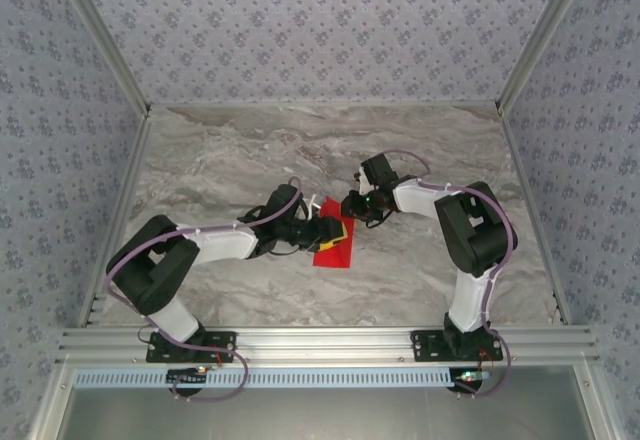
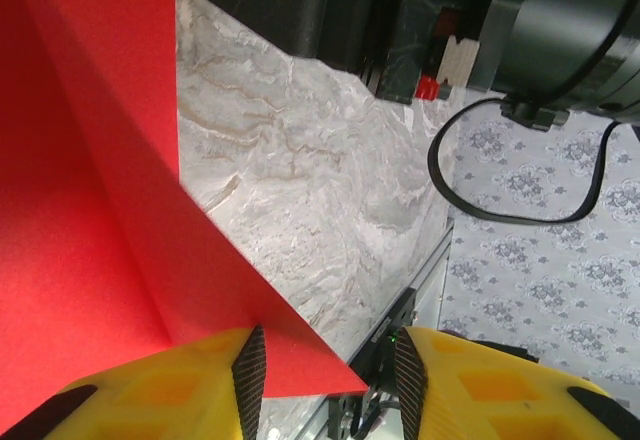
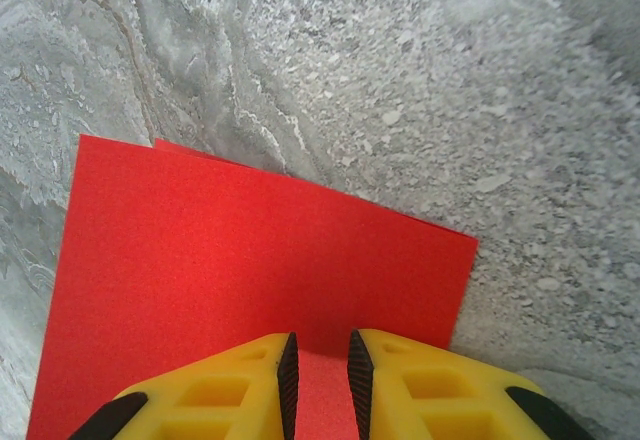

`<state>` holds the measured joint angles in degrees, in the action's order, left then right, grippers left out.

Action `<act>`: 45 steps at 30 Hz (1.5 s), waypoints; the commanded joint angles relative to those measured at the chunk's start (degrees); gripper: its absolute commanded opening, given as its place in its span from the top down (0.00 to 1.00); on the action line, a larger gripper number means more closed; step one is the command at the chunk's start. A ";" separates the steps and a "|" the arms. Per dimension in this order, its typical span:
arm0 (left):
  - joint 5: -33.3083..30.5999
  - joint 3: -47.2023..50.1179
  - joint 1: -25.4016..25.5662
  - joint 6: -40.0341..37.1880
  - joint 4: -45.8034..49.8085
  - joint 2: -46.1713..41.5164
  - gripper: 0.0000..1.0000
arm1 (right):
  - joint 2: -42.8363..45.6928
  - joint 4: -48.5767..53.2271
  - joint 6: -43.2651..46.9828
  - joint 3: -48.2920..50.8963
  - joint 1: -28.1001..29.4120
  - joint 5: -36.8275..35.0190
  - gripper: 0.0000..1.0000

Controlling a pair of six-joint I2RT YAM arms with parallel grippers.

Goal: Fold a paper plane with a square sheet of paper (pick it up from the middle)
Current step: Fold the triangle a second time at the center of the table.

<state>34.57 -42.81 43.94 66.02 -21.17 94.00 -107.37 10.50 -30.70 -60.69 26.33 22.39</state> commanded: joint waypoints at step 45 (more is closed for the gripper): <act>-1.43 -1.75 -1.14 1.06 -4.01 8.30 0.79 | 20.05 -16.09 -13.77 26.02 -1.48 16.02 0.68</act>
<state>33.39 -44.21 43.11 67.18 -23.83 101.71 -87.31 -4.99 -44.21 -34.74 24.27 37.56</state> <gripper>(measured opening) 0.213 0.333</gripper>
